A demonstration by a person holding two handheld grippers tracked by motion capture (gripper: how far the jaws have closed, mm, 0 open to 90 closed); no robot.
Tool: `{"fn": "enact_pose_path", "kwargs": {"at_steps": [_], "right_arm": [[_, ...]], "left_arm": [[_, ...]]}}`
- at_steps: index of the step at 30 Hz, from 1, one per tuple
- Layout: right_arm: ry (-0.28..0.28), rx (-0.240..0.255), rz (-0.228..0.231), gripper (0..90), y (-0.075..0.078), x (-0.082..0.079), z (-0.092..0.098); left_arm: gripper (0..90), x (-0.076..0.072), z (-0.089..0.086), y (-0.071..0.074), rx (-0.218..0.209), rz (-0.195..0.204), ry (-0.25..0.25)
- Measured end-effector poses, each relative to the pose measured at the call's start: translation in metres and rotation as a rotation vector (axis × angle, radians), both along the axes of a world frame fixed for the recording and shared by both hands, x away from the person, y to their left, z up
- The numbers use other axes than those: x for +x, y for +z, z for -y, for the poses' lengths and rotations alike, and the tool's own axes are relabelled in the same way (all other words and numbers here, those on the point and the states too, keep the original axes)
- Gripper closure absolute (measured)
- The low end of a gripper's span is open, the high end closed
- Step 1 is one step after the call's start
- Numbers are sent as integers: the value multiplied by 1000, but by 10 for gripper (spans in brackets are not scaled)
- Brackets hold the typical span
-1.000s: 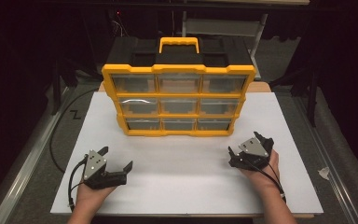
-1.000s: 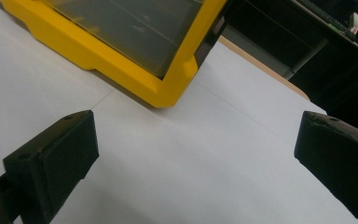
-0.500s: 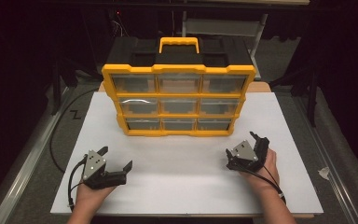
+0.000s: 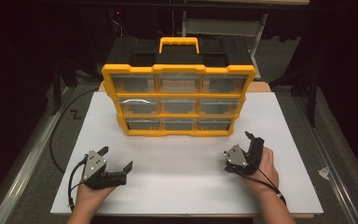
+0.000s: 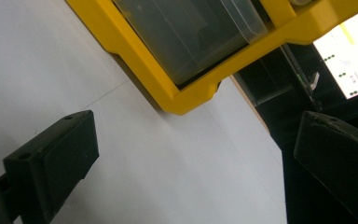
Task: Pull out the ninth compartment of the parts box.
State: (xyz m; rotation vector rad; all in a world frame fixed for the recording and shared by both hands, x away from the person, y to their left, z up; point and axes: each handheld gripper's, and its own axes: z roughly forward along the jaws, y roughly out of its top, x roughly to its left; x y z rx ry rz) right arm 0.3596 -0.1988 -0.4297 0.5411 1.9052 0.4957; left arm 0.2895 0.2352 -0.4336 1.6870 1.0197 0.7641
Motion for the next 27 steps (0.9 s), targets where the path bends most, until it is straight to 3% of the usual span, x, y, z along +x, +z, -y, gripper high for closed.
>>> {"fn": "enact_pose_path", "kwargs": {"at_steps": [5,7,19,27], "right_arm": [[7,-65,15,11,-1,-2,-4],[17,-115,26,11,0,-3,-4],[27,-215,49,11,0,-7,-9],[40,-309,80,11,1,-8,-13]], "left_arm": [[2,0,-1,0,-2,8,0],[1,-1,-1,0,-4,9,1],[2,-1,-1,1,-7,13,-1],[2,-1,-1,1,-9,18,-2]]}}
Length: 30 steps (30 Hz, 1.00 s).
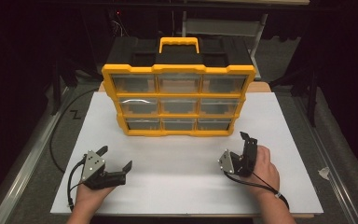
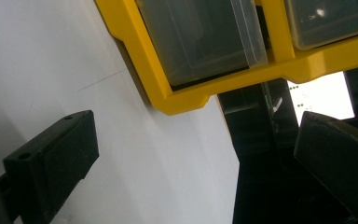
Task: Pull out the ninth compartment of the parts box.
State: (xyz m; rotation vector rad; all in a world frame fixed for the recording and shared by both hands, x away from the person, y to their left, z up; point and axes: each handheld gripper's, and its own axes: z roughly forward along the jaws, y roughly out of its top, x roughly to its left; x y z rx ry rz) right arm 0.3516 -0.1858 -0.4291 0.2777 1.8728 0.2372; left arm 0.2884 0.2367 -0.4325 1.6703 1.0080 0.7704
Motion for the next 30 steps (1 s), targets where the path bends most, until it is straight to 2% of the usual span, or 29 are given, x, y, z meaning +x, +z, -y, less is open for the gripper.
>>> {"fn": "enact_pose_path", "kwargs": {"at_steps": [5,7,11,19,21,23,27,30], "right_arm": [[1,-42,16,11,-1,-1,-3],[12,-75,20,11,-1,-3,-5],[22,-101,29,11,-1,-3,-7],[34,-200,75,11,-1,-7,-15],[45,-221,71,12,-3,-7,-16],[41,-225,64,13,-5,-7,-18],[52,-230,75,44,-7,-5,-21],[45,-215,91,97,-5,-6,-23]], "left_arm": [[2,0,0,0,0,1,2],[2,0,0,0,1,3,2],[2,0,-1,0,1,5,5],[2,0,2,-1,-1,9,6],[2,1,3,-1,-2,9,6],[1,1,3,0,8,20,20],[2,1,2,0,-4,34,22],[2,2,2,0,3,23,15]]}}
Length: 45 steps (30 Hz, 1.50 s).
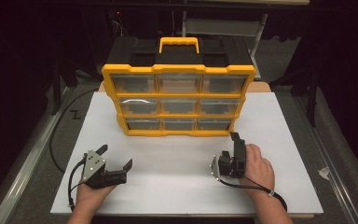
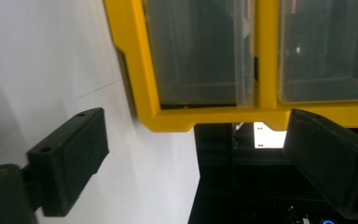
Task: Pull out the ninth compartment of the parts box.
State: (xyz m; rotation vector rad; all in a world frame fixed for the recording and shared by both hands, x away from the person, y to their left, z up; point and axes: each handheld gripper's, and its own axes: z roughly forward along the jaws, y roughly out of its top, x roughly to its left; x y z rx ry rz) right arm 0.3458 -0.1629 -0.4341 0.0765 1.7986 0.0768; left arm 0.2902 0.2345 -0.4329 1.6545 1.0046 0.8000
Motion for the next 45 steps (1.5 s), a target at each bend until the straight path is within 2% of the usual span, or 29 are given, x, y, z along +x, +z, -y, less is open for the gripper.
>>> {"fn": "enact_pose_path", "kwargs": {"at_steps": [2,5,8,13,20,30,32,34,36,40,45], "right_arm": [[0,10,20,148,1,0,-3],[7,10,26,187,0,4,-8],[1,10,39,254,-1,8,-13],[-2,17,65,370,1,12,-21],[-4,19,95,494,11,20,-29],[7,9,110,588,19,32,-39],[12,-7,117,601,19,35,-40],[8,3,108,616,17,38,-40],[16,-19,115,636,17,42,-41],[8,-16,89,671,13,46,-42],[37,-43,125,697,13,50,-44]], "left_arm": [[2,0,0,0,2,1,-4],[2,1,0,-1,7,-1,-6],[2,1,0,-1,14,-10,-13],[2,-1,2,-1,13,-4,-27],[2,0,3,-1,13,1,-34],[2,0,4,-1,14,0,-47],[2,0,4,-1,11,1,-49],[2,0,4,-2,12,0,-51],[2,0,4,-2,14,-2,-53],[2,0,4,-2,11,-1,-51],[2,0,3,-1,12,-1,-53]]}}
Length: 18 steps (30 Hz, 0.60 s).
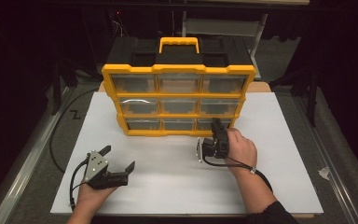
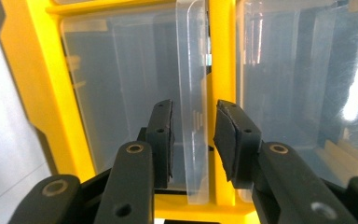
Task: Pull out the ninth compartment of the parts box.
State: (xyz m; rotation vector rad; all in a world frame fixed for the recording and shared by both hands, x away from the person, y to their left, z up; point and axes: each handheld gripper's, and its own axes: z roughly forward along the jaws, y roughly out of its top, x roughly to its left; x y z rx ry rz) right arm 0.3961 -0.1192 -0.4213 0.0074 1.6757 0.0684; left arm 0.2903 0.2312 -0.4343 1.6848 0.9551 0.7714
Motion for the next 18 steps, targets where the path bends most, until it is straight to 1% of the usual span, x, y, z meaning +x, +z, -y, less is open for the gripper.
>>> {"fn": "enact_pose_path", "kwargs": {"at_steps": [1,3,5,6,7,8,11,12,13,14,15,16,18], "right_arm": [[-16,21,-16,699,-1,0,0],[-13,4,-3,702,-1,-1,-1],[-10,5,-7,710,-2,0,-1],[2,-2,0,710,-3,1,-1],[-14,-4,-10,716,-4,1,-2],[-23,-6,-5,724,-5,1,-2],[-22,-9,6,764,-4,1,-2],[-4,-10,24,769,-5,2,-1],[-25,-11,9,778,-5,1,-2],[-27,-10,10,779,-5,1,-2],[-11,-12,32,779,-6,2,-2],[-30,-9,19,779,-7,1,-3],[-29,-17,25,784,-7,1,-3]], "left_arm": [[2,0,0,0,2,0,-1],[2,0,0,0,2,2,0],[2,0,0,0,0,2,0],[2,0,0,0,0,2,0],[2,0,0,0,1,2,0],[2,0,0,0,1,2,0],[1,-1,0,0,1,3,1],[1,0,0,0,2,2,1],[2,0,0,0,2,1,1],[2,0,0,0,3,0,1],[2,0,0,0,3,1,1],[2,0,0,0,4,2,1],[2,-1,-1,0,4,3,2]]}}
